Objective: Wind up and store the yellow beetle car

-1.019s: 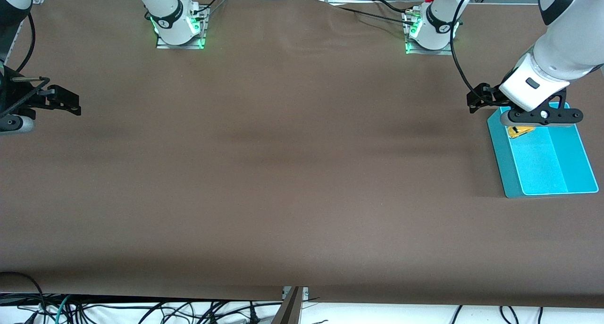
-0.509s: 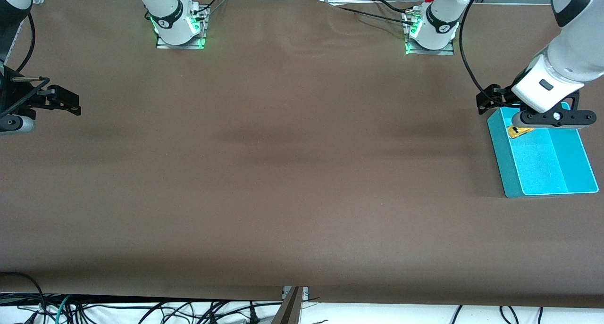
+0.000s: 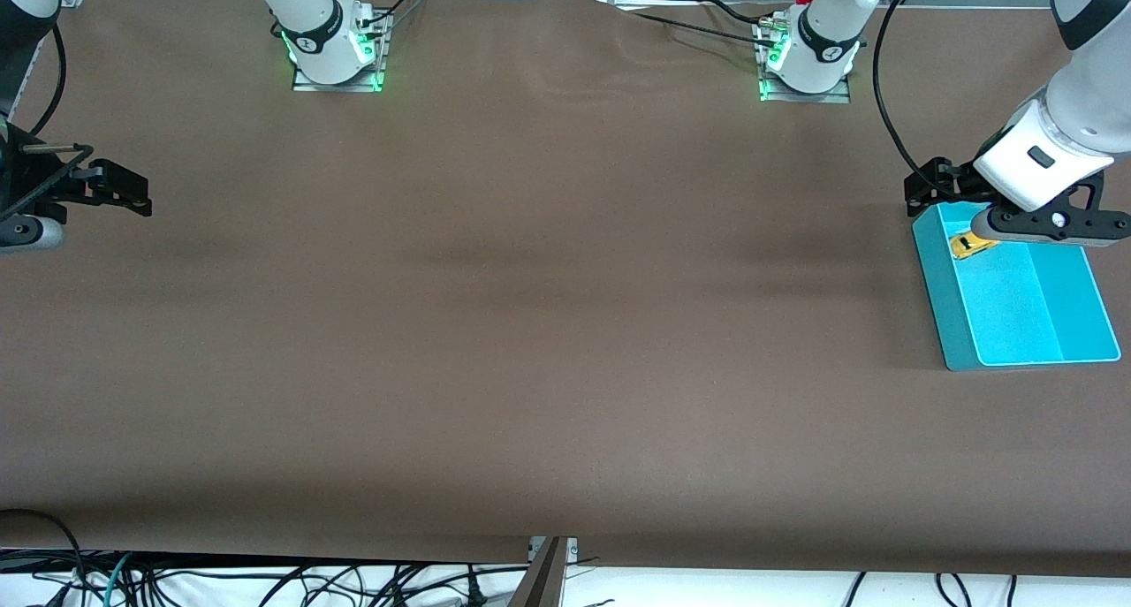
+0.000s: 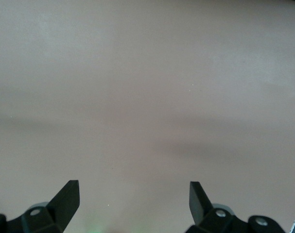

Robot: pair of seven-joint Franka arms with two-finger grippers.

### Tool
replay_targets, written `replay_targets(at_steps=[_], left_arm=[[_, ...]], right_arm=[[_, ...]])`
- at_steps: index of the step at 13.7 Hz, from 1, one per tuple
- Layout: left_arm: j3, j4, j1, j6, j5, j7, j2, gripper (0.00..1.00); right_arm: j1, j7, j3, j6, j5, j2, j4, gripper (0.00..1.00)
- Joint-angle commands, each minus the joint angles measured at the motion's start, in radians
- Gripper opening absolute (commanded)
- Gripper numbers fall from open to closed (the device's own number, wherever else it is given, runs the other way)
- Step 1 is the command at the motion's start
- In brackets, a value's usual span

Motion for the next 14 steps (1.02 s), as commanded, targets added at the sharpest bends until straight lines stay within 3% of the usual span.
replay_targets(at_steps=[1, 2, 7, 14], left_arm=[[-0.012, 0.035, 0.021, -0.024, -0.054, 0.022, 0.013, 1.00], [-0.009, 0.026, 0.030, -0.025, -0.104, 0.014, 0.003, 1.00], [-0.006, -0.110, 0.033, 0.030, -0.109, -0.012, -0.088, 1.00], [-0.006, -0.118, 0.034, 0.025, -0.108, -0.003, -0.112, 1.00]], right_arm=[[0.000, 0.014, 0.002, -0.003, -0.005, -0.015, -0.012, 1.00], [0.000, 0.014, 0.002, -0.003, -0.005, -0.015, -0.012, 1.00], [0.000, 0.014, 0.002, -0.003, -0.005, -0.015, -0.012, 1.00], [0.000, 0.014, 0.002, -0.003, -0.005, -0.015, -0.012, 1.00]])
